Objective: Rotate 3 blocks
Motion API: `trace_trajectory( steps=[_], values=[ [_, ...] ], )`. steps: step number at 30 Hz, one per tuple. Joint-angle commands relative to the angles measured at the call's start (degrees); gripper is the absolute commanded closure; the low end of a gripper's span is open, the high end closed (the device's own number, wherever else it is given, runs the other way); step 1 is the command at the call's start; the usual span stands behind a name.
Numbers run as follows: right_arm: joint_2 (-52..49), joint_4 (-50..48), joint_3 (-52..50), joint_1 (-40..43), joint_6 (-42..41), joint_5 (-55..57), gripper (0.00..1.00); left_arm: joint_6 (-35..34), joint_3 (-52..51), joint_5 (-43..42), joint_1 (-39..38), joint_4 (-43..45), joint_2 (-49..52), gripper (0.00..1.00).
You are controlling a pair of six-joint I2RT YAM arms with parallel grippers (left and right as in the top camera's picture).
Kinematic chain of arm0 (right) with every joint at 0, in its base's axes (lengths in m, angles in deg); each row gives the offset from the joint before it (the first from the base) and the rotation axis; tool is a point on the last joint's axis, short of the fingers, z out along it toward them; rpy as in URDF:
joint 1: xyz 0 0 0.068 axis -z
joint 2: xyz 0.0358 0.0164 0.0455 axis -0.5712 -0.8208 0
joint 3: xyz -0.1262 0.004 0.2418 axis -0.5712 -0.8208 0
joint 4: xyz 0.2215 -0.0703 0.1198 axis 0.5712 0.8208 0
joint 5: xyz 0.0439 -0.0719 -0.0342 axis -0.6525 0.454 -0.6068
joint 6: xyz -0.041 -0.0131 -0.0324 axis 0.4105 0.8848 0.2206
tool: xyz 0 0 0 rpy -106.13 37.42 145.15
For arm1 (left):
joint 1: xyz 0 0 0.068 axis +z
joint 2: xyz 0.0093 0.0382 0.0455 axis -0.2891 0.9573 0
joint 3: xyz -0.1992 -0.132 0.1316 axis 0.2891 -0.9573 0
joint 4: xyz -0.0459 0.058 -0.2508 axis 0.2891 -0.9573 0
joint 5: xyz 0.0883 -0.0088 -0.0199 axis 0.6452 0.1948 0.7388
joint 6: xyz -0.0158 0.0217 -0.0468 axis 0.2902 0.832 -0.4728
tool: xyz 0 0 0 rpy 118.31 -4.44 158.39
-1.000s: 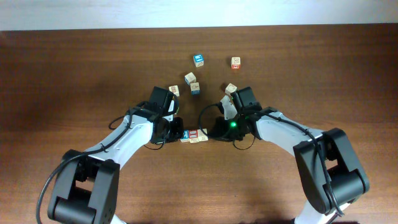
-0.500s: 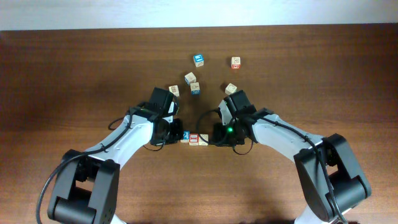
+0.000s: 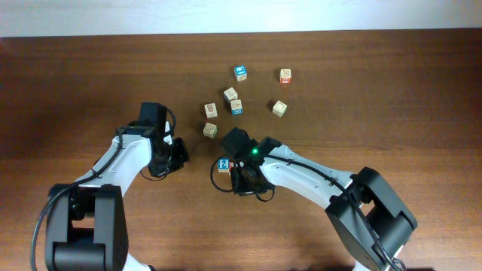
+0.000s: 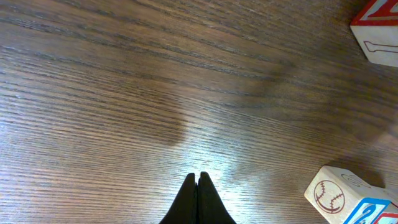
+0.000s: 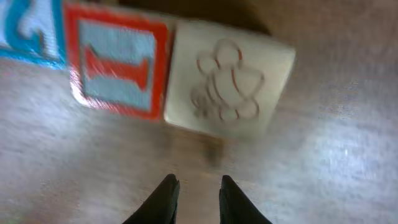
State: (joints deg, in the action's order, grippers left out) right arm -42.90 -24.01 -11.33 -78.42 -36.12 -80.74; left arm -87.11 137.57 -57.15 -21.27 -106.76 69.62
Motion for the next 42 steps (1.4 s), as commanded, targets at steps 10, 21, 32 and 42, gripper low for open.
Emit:
trace_trajectory(
  steps=[10,21,32,42],
  values=[
    [-1.1,-7.1,0.8,0.2,-0.8,6.5,0.77,0.5,-0.4,0.2,0.0,-0.1,0.1,1.0],
    [-1.1,-8.6,0.8,0.0,-0.7,6.2,0.77,1.2,-0.4,0.2,0.0,-0.1,0.1,1.0],
    [-0.9,-8.7,1.1,0.0,1.3,2.8,0.75,1.2,-0.4,0.2,0.0,-0.4,0.1,1.0],
    [1.8,-4.1,0.9,16.0,12.5,-8.2,0.92,1.2,-0.4,0.2,-4.1,0.1,0.1,1.0]
  ],
)
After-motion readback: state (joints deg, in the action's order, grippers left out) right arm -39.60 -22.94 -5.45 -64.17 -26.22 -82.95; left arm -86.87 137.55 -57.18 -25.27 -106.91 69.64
